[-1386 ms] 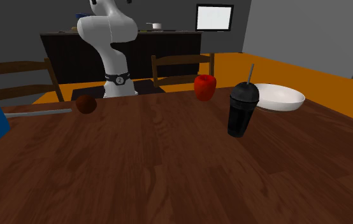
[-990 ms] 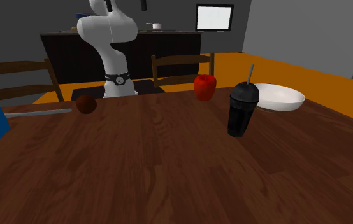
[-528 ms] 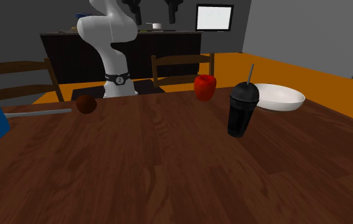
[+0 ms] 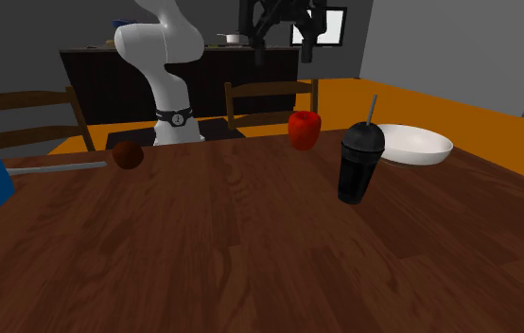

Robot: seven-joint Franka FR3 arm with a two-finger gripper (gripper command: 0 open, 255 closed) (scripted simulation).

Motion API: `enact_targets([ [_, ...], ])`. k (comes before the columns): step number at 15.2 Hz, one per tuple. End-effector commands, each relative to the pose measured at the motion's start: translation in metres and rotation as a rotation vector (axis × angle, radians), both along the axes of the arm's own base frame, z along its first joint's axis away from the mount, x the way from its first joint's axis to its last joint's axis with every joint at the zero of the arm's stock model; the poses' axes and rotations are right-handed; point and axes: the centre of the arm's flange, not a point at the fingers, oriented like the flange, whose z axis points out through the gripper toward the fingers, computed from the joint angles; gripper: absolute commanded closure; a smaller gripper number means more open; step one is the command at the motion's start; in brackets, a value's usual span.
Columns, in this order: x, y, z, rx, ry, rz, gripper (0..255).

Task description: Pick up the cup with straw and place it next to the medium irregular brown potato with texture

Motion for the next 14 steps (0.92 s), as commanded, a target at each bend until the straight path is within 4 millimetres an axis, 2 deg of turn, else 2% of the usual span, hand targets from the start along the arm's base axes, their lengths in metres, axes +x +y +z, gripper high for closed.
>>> enact_targets([
  [1,0.018,0.018,-0.011,-0.006,0.0,-0.005,0],
  [12,0.123,0.105,-0.07,-0.044,0.001,-0.032,0],
  [14,0.127,0.108,-0.077,-0.045,0.001,-0.033,0],
])
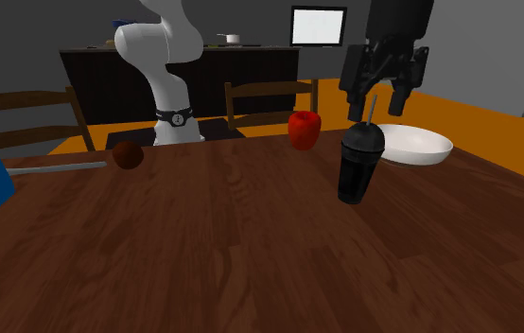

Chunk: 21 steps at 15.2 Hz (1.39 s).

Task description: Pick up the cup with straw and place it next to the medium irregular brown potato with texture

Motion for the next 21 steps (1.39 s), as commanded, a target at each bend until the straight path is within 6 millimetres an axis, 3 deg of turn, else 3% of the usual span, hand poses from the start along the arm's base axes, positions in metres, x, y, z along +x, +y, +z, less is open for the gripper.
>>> enact_targets([
  [1,0.004,0.0,-0.008,-0.002,-0.001,-0.002,0],
  [6,0.005,-0.001,-0.038,-0.002,-0.001,-0.002,0],
  [14,0.005,-0.001,-0.038,-0.002,-0.001,-0.002,0],
  [15,0.005,-0.001,-0.038,-0.002,-0.001,-0.002,255],
  [21,0.005,-0.001,-0.038,-0.002,-0.001,-0.002,255],
])
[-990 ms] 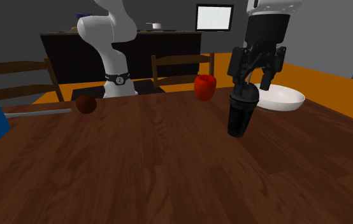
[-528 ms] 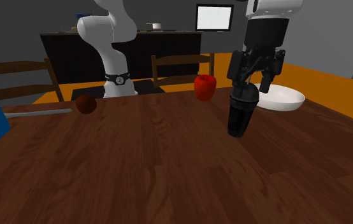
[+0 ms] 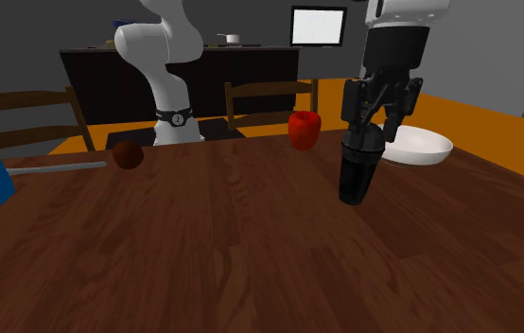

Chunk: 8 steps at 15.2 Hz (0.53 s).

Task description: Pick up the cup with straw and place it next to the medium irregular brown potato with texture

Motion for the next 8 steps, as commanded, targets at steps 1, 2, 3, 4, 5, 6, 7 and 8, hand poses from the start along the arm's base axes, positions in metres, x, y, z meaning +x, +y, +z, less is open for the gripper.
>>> enact_targets([
  [1,0.0,0.0,-0.001,-0.001,0.002,0.0,255],
  [2,0.0,0.0,-0.001,-0.001,0.002,0.0,255],
  [3,-0.001,0.0,-0.001,-0.001,0.002,0.0,255],
  [4,-0.001,0.0,0.004,-0.001,0.002,0.0,255],
  [5,-0.001,0.0,0.01,-0.001,0.002,0.0,255],
  [6,-0.001,0.0,0.015,-0.001,0.002,0.0,255],
  [7,-0.001,0.0,0.02,-0.001,0.002,0.0,255],
  [8,-0.001,0.0,0.025,-0.001,0.002,0.0,255],
])
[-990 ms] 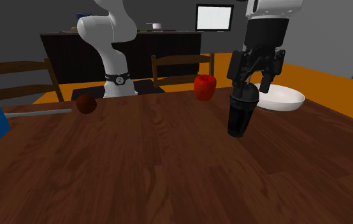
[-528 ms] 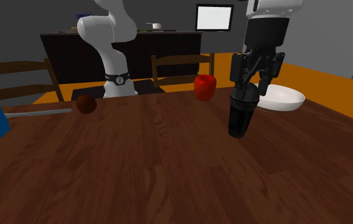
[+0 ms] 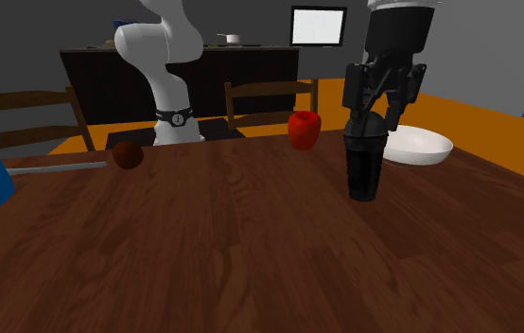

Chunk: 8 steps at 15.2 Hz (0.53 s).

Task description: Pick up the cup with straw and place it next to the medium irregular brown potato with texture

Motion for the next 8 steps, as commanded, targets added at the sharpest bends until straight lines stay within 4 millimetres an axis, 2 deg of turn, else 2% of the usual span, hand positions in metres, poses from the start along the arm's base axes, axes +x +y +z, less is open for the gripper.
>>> enact_targets([
  [1,0.0,0.0,0.01,0.0,0.0,0.0,255],
  [8,0.0,0.0,0.047,0.0,0.0,0.0,255],
])
